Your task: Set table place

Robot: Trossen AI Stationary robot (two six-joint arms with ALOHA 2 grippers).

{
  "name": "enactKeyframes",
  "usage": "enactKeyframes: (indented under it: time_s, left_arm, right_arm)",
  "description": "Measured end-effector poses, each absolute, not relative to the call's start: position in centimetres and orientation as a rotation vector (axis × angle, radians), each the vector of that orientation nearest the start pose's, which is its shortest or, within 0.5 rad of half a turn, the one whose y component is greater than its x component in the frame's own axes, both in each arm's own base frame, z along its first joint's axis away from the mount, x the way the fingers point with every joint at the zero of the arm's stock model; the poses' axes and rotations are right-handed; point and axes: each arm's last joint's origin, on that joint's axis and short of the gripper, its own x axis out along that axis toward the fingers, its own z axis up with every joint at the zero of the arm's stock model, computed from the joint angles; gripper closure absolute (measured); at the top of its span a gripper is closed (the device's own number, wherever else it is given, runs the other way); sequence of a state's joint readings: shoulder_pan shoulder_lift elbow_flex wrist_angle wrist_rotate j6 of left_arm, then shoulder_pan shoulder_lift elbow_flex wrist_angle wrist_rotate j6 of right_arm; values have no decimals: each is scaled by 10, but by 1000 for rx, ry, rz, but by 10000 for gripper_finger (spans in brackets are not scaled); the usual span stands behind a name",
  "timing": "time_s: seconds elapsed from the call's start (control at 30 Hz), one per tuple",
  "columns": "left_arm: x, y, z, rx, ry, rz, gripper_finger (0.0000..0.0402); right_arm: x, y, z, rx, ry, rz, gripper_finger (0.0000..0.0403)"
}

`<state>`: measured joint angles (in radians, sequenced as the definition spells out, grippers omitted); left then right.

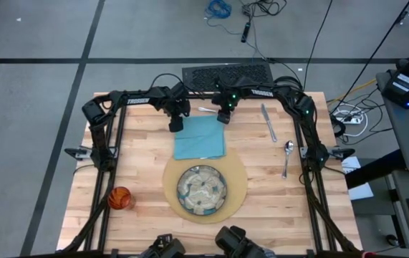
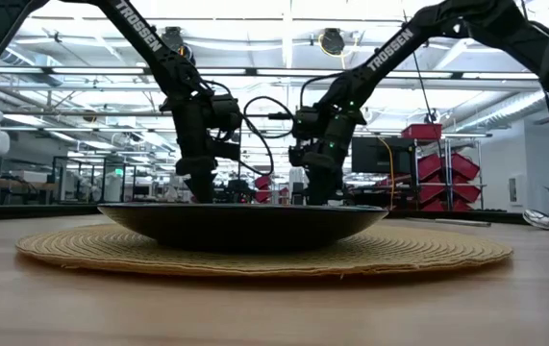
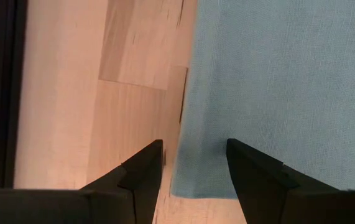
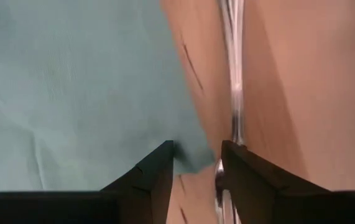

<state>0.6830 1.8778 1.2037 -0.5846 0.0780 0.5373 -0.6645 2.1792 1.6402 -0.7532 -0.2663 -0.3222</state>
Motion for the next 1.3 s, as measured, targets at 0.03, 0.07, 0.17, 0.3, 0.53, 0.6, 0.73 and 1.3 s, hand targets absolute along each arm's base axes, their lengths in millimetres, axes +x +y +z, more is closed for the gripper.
enactKeyframes:
  time_s: [0.03,0.07,0.17,0.3,0.53,0.6,0.73,1.3]
  left_arm:
    - [279,224,157,-13,1266,187,237]
    - [279,224,157,-12,1266,187,237]
    - [279,224,157,-13,1266,187,237]
    - [279,224,157,-13,1266,187,242]
    - [280,224,157,25,1269,159,382]
    - [280,223,158,32,1268,156,393]
    - [281,219,163,42,1274,154,401]
    - [255,161,283,95,1123,201,401]
  right_arm:
    - [350,-264,153,304,1186,-144,283]
    - [350,-264,153,313,1185,-134,288]
    - [352,-262,151,307,1183,-130,304]
    - [353,-264,151,298,1171,-133,333]
    - [353,-264,151,274,1175,-116,399]
    - [352,-263,151,278,1181,-115,401]
    - [353,-265,166,274,1224,-134,402]
    - [375,-205,283,145,1271,-115,403]
